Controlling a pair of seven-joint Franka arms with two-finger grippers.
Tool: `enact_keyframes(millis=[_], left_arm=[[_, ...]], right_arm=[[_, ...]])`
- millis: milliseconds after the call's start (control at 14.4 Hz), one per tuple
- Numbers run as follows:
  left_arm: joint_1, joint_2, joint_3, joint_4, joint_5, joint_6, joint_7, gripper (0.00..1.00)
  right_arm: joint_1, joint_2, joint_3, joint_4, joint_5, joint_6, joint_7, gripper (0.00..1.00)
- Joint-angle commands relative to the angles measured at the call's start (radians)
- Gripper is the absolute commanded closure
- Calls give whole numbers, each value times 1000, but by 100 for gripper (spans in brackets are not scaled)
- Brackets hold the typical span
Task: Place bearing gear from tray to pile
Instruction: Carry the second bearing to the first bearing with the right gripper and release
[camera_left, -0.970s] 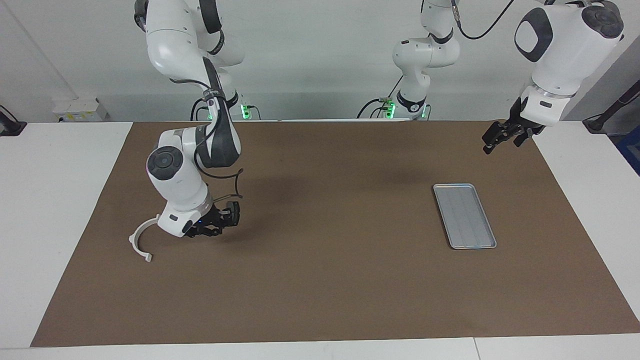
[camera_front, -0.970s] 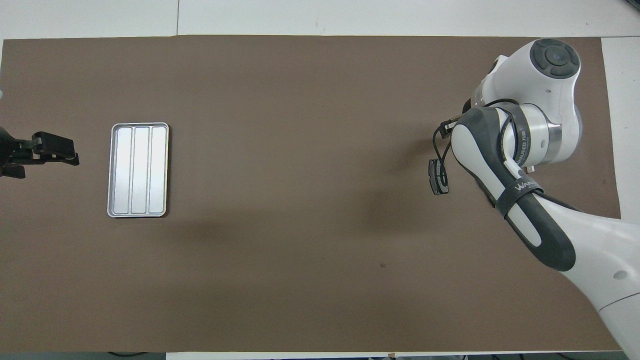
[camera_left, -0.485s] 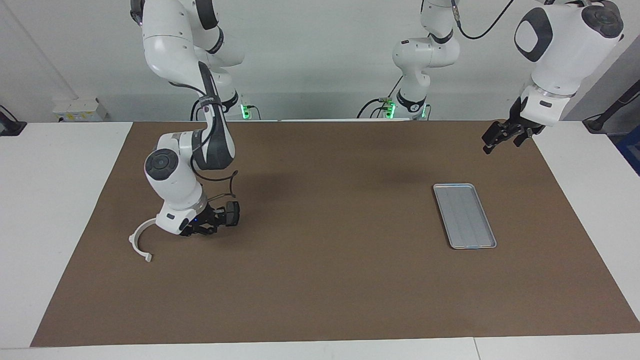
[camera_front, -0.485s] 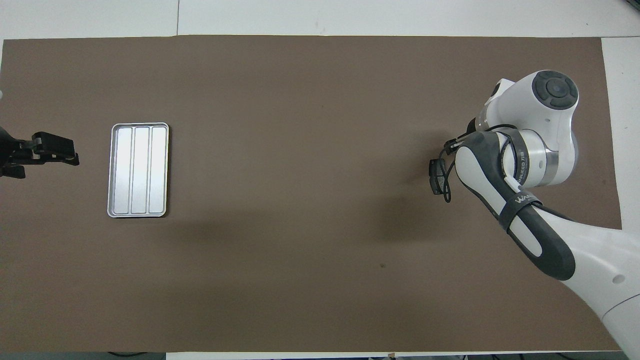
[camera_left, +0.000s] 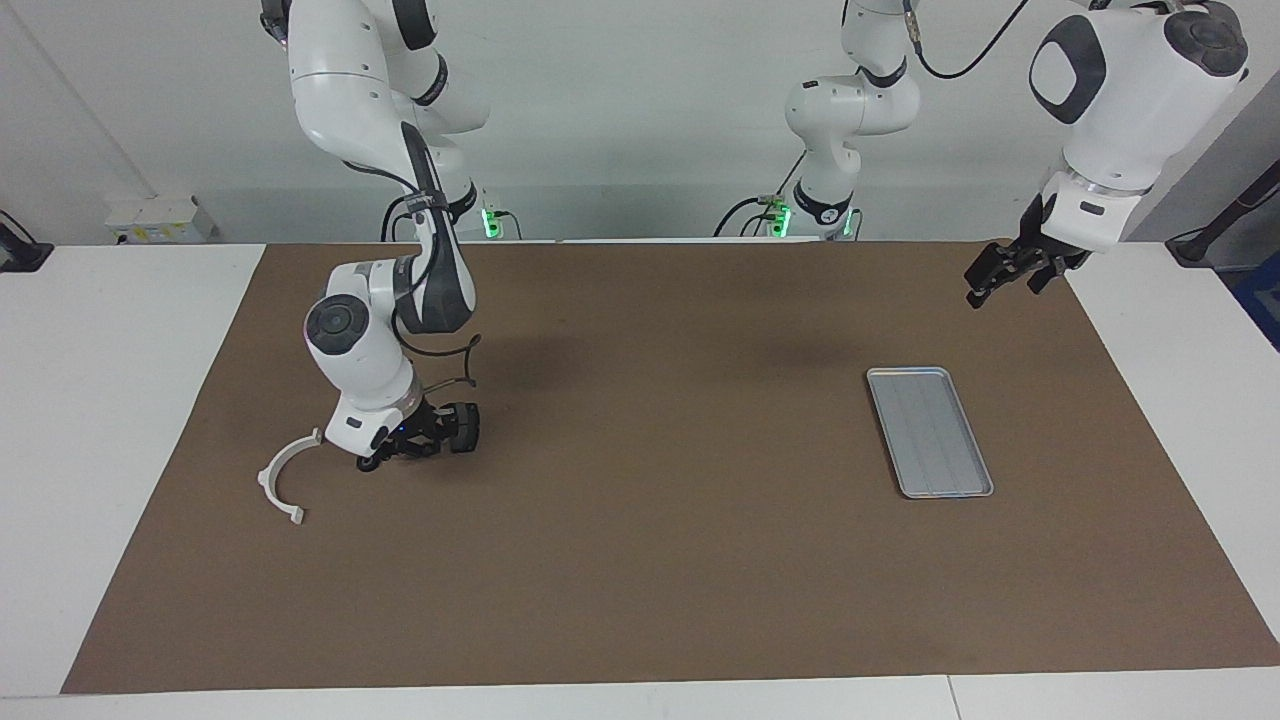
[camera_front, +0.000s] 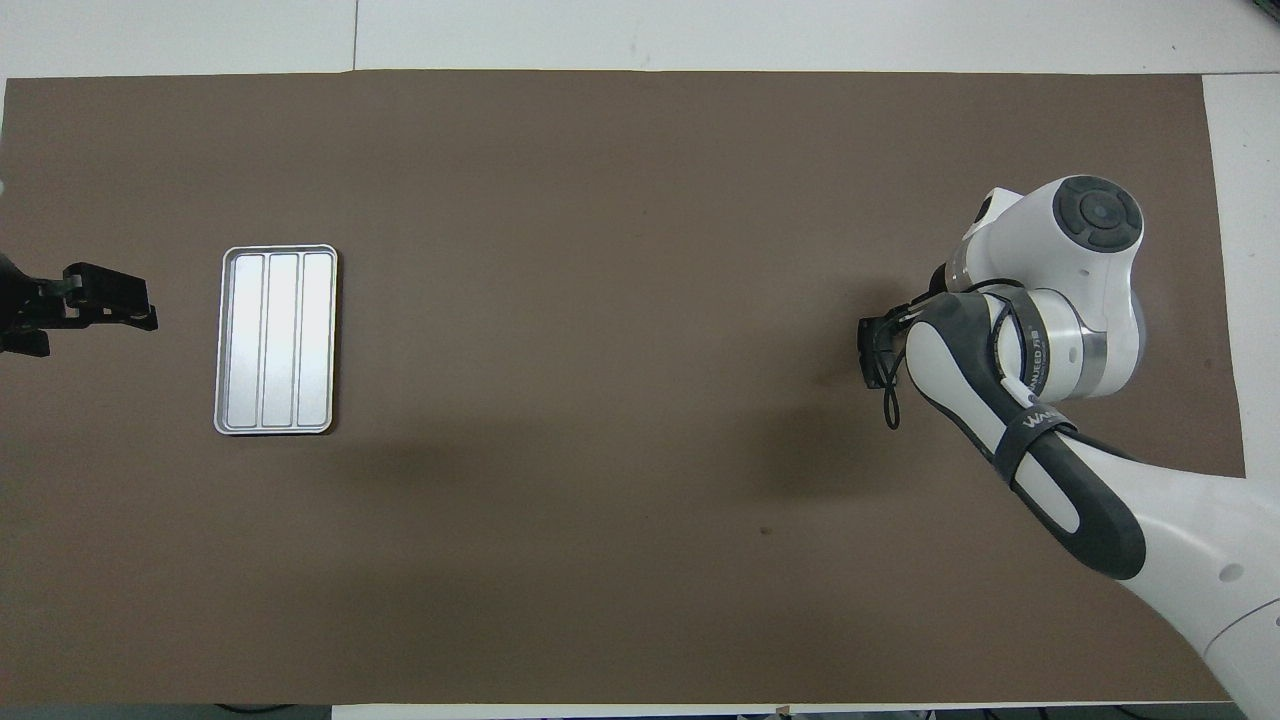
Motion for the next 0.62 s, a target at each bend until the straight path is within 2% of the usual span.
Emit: enact_keyframes(millis=[0, 485, 554], left_arm=[[-12, -19, 11, -15, -11, 9, 5, 0], [-12, -19, 11, -15, -11, 9, 5, 0], [-12, -19, 11, -15, -11, 9, 5, 0]], right_arm=[[-29, -31, 10, -43, -8, 37, -49, 100], [-45, -27, 10, -52, -8, 65, -68, 100], [-42, -27, 10, -51, -8, 66, -62, 70]])
